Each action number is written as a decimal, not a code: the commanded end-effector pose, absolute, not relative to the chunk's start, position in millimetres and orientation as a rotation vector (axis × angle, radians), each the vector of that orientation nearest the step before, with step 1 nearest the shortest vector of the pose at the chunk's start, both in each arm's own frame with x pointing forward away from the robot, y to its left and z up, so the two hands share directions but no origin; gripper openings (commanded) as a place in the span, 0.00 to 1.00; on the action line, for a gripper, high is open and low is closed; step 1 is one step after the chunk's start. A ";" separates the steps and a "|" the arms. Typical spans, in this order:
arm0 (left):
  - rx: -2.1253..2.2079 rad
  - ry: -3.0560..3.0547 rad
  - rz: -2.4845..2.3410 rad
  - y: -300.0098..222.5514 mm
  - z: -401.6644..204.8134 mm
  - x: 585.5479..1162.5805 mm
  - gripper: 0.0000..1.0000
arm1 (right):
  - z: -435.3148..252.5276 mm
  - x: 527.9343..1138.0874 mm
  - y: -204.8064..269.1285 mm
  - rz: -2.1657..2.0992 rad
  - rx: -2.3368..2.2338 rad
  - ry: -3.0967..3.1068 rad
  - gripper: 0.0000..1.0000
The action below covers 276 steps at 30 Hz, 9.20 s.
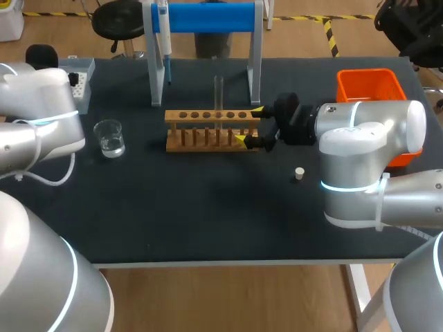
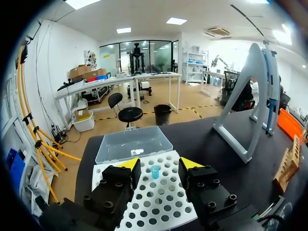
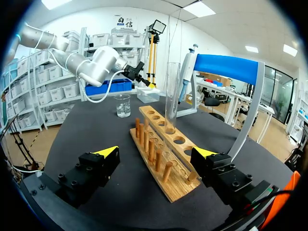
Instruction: Invert the test tube, pick up the pipette, mount the tip to pipette, aspirate from beaker and dispense into the tube, eject the tip, return the pipette, and cap with the stopper.
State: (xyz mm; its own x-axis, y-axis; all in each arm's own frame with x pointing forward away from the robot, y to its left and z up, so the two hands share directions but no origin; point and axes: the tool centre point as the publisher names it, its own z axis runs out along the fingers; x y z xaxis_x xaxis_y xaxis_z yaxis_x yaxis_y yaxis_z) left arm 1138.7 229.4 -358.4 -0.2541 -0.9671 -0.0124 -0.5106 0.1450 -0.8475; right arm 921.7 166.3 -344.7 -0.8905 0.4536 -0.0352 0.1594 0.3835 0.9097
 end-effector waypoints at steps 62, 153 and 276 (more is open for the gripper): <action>-1.438 1.849 -1.003 233.4 -369.9 1148.1 0.32 | -345.4 921.7 166.7 1.510 0.540 2.367 1.00; -1.356 1.814 -0.919 228.3 -328.5 1144.3 0.00 | -345.4 921.7 166.7 1.510 0.540 2.367 1.00; -0.238 2.664 -1.482 -42.4 -171.0 911.0 0.00 | -345.4 921.7 166.7 1.510 0.540 2.367 1.00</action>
State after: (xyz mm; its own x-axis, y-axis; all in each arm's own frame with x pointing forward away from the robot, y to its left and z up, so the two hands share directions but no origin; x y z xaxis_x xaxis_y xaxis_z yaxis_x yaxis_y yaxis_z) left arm 922.3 -32.7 -178.8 -0.9887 -0.1498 0.0029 -0.0800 0.5115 -0.8556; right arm 921.7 166.3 -344.7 -0.8905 0.4537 -0.0353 0.1594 0.3836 0.9096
